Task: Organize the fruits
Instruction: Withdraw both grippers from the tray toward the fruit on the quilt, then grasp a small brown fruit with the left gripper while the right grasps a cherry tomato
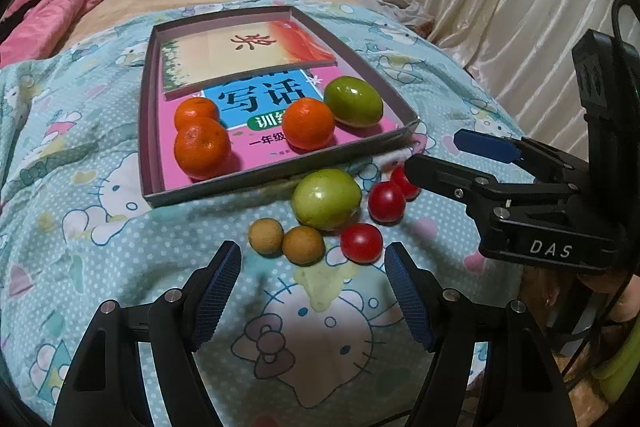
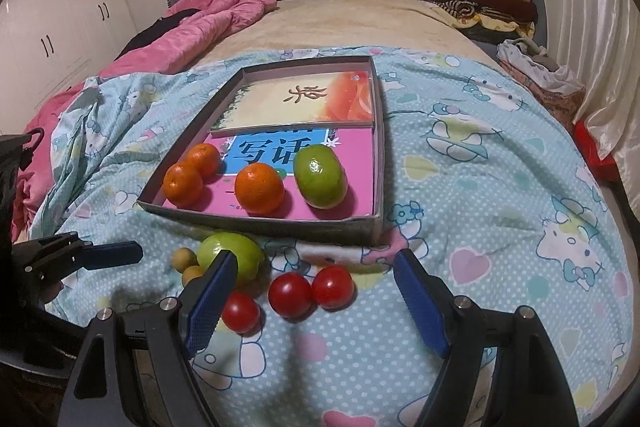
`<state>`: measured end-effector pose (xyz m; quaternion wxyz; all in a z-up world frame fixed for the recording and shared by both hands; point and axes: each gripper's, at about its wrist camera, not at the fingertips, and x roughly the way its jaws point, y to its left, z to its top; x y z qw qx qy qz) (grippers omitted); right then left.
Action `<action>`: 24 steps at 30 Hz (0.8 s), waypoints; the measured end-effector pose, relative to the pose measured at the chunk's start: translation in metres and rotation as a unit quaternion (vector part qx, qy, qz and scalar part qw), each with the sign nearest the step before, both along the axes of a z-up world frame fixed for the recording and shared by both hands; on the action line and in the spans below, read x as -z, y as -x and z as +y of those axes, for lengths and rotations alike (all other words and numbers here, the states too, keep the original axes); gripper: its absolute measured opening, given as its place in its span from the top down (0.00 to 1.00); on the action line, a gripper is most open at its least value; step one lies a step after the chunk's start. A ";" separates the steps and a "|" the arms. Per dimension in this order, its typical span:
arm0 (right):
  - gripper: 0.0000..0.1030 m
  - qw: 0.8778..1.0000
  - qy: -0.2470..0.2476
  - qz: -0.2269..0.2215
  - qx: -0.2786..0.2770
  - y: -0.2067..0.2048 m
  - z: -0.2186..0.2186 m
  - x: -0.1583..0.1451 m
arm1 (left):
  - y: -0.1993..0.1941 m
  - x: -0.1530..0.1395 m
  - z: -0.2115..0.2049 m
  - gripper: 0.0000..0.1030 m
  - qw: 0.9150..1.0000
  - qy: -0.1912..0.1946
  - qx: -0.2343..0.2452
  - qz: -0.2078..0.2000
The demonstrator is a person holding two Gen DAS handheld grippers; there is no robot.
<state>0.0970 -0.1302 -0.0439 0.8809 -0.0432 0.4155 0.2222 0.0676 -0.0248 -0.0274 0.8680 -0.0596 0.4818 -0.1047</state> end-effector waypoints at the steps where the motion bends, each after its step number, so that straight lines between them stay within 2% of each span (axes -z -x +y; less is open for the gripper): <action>1: 0.23 1.000 0.001 0.002 0.002 -0.001 -0.001 0.001 | 0.000 0.002 0.000 0.27 1.000 0.001 0.001 0.003; 3: 0.23 1.000 0.005 0.008 0.005 -0.002 -0.002 0.003 | -0.001 0.004 -0.001 0.32 1.000 0.007 0.004 0.010; 7: 0.25 1.000 0.014 0.023 0.013 -0.005 -0.004 0.008 | -0.002 0.008 -0.001 0.34 1.000 0.012 0.004 0.017; 15: 0.46 0.999 0.020 0.047 0.009 -0.009 -0.004 0.018 | -0.009 0.024 0.002 0.54 0.997 0.043 0.008 0.056; 18: 0.53 0.998 0.020 0.051 0.007 -0.010 -0.004 0.019 | -0.013 0.033 0.001 0.58 0.996 0.046 0.008 0.075; 24: 0.63 0.998 0.023 0.060 0.008 -0.012 -0.004 0.022 | -0.021 0.037 0.001 0.62 0.996 0.043 0.000 0.072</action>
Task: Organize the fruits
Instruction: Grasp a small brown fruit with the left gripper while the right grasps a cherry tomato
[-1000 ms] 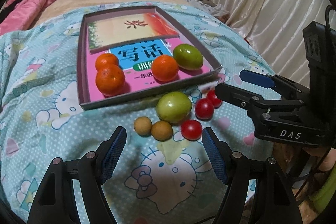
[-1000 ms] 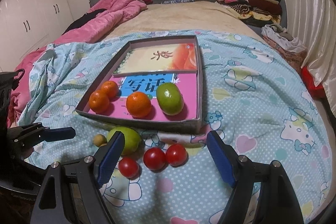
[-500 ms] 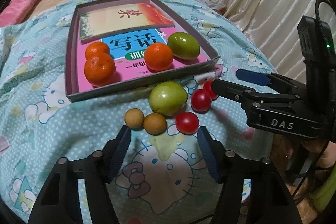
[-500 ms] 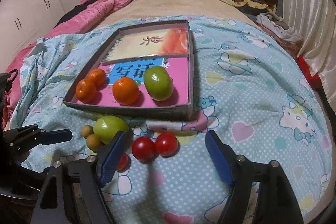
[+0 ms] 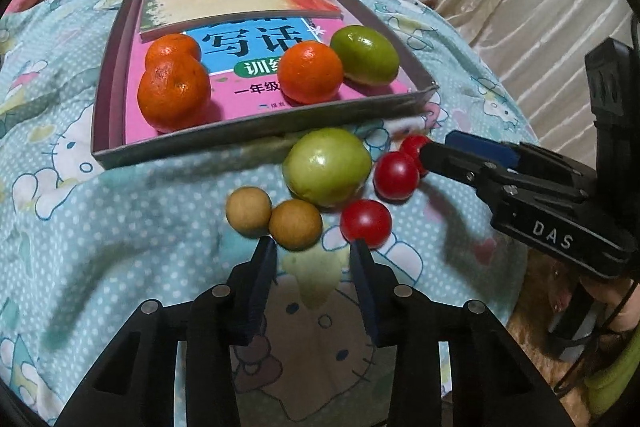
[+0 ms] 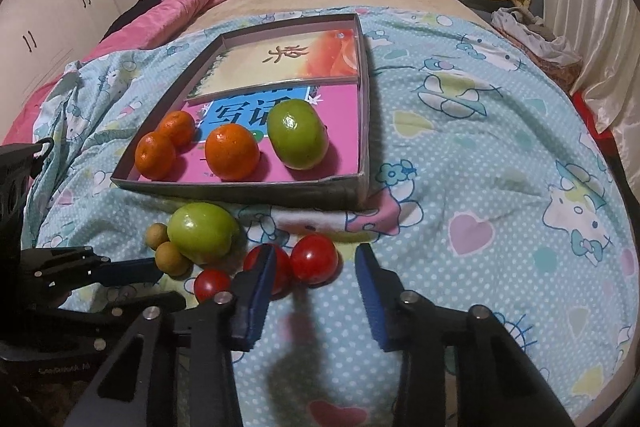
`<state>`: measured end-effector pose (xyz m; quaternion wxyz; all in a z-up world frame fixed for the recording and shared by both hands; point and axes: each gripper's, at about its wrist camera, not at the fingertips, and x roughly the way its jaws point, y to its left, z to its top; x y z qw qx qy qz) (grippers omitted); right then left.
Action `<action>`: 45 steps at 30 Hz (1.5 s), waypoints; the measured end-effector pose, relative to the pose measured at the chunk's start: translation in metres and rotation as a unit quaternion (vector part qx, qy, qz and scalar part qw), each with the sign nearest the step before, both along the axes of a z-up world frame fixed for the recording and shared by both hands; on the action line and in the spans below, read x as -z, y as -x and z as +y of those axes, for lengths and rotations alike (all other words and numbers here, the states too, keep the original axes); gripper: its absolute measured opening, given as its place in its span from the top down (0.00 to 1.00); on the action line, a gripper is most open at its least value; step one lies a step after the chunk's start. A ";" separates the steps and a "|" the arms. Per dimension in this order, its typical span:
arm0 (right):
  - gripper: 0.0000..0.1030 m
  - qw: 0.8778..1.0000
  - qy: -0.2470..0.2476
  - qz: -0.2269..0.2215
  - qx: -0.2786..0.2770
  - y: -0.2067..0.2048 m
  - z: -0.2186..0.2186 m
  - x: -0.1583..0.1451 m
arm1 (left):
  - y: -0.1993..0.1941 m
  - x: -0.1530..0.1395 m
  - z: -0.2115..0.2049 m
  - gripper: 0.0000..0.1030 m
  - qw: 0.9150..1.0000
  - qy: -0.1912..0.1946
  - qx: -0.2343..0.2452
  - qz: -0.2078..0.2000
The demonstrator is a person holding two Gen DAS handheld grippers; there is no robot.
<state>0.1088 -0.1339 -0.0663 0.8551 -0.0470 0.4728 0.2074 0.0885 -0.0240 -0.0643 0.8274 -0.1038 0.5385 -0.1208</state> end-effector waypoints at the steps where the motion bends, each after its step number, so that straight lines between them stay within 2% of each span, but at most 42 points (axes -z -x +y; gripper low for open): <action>1: 0.64 1.000 0.001 0.001 -0.002 0.000 0.000 0.000 | -0.002 0.001 0.000 0.62 1.000 -0.001 -0.001 0.001; 8: 0.72 1.000 0.004 0.015 -0.002 -0.003 0.001 0.006 | -0.015 0.005 -0.003 0.66 1.000 -0.011 -0.002 -0.007; 20: 0.72 0.998 -0.021 0.053 -0.008 -0.016 0.002 0.018 | -0.024 0.006 -0.007 0.67 1.000 -0.021 0.002 -0.017; 27: 0.73 0.999 -0.009 0.051 -0.017 -0.020 0.010 0.022 | -0.027 0.007 -0.009 0.67 1.000 -0.024 0.004 -0.018; 39: 0.73 0.999 -0.022 0.047 -0.017 -0.020 0.007 0.019 | -0.030 0.011 -0.011 0.67 0.999 -0.026 0.007 -0.020; 45: 0.73 0.998 -0.042 0.035 -0.023 -0.017 0.005 0.012 | -0.027 0.008 -0.008 0.74 1.000 -0.020 0.007 -0.021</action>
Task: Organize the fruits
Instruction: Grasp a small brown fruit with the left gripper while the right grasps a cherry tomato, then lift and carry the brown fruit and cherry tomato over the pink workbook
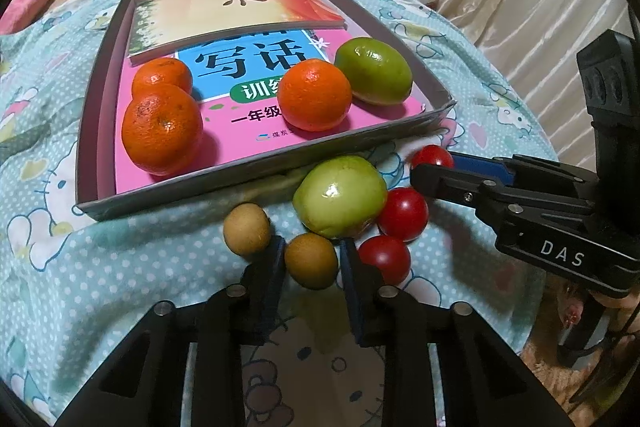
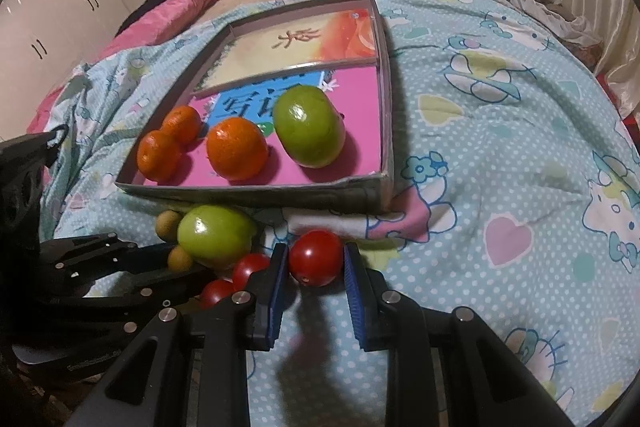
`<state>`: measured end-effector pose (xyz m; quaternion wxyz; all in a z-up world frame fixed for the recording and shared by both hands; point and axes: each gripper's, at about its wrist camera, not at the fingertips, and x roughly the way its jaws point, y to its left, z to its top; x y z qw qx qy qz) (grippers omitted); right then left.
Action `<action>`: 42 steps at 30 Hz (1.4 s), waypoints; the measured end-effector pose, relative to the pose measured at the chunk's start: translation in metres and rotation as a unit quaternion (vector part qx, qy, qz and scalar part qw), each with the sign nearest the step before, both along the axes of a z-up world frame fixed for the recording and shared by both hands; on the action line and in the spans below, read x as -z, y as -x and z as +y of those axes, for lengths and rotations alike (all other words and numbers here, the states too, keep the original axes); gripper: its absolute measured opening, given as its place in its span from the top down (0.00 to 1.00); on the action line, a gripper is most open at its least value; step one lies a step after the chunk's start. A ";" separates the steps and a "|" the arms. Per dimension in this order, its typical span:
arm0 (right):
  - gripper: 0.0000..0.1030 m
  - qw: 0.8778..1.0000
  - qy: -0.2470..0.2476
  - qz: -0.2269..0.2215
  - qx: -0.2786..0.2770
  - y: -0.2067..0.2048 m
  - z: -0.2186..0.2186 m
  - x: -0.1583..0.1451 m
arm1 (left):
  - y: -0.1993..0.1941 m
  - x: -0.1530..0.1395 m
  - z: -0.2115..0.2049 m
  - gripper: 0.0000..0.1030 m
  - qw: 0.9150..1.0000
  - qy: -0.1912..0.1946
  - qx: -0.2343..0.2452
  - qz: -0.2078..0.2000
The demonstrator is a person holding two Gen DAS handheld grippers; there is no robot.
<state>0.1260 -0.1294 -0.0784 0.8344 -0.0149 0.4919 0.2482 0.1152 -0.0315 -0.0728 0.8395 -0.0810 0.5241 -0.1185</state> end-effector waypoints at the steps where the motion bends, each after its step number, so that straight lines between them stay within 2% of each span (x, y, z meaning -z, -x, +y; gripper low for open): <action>1: 0.73 1.000 -0.002 -0.002 -0.002 0.001 0.000 -0.001 | 0.000 -0.001 0.000 0.74 1.000 0.001 0.000 -0.001; 14: 0.73 0.999 -0.027 -0.025 -0.015 0.006 0.002 -0.013 | 0.016 -0.013 -0.002 0.74 1.000 0.012 0.015 -0.013; 19: 0.73 0.998 -0.047 -0.041 -0.028 0.010 0.003 -0.022 | 0.027 -0.027 0.001 0.75 0.999 0.014 0.015 -0.032; 31: 0.73 0.991 -0.080 -0.094 -0.059 0.020 0.008 -0.044 | 0.035 -0.050 0.022 0.74 0.997 0.010 -0.029 -0.072; 42: 0.73 0.987 -0.074 -0.126 -0.072 0.026 0.012 -0.053 | 0.032 -0.061 0.037 0.74 0.994 0.019 -0.060 -0.090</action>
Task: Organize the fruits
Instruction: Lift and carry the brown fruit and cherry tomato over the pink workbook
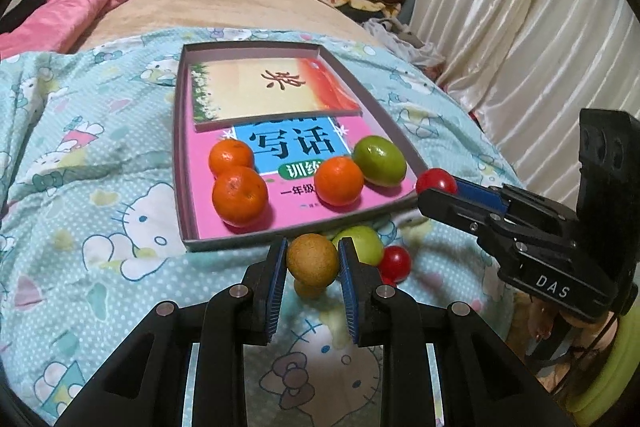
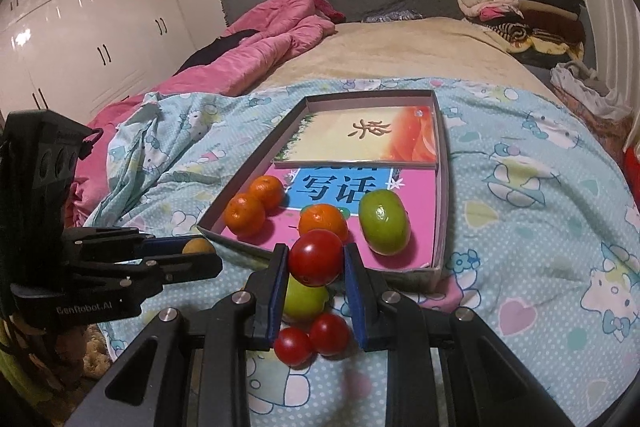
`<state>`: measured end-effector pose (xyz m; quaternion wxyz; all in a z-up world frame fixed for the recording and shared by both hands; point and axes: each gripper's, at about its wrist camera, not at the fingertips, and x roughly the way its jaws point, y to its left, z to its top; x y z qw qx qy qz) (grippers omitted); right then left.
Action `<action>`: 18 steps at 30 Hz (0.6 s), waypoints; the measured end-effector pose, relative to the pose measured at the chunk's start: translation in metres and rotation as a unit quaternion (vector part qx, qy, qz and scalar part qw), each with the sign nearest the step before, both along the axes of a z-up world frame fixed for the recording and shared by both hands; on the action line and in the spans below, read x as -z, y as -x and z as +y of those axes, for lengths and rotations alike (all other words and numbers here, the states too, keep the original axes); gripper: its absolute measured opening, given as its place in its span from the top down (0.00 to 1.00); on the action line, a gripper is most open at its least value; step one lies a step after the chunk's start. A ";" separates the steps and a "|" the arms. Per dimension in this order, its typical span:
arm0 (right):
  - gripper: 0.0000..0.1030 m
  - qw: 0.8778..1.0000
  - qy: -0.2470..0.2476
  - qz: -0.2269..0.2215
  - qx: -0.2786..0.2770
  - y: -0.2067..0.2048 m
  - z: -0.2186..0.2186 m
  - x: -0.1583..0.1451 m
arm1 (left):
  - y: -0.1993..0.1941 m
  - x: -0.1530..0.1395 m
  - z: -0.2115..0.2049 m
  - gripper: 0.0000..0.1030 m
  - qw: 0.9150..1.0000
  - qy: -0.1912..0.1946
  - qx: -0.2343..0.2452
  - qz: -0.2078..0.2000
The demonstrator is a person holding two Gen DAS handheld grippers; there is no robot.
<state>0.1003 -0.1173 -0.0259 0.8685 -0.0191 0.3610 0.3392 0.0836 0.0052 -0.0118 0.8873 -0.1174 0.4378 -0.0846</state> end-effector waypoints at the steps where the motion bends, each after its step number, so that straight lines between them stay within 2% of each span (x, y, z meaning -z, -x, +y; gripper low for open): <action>1: 0.73 1.000 0.000 -0.003 0.000 0.000 0.000 -0.001 | 0.000 0.000 0.001 0.74 1.000 0.000 -0.002 -0.001; 18: 0.73 1.000 -0.009 -0.019 0.022 -0.004 -0.009 -0.007 | -0.008 -0.007 0.002 0.74 1.000 -0.005 -0.018 -0.015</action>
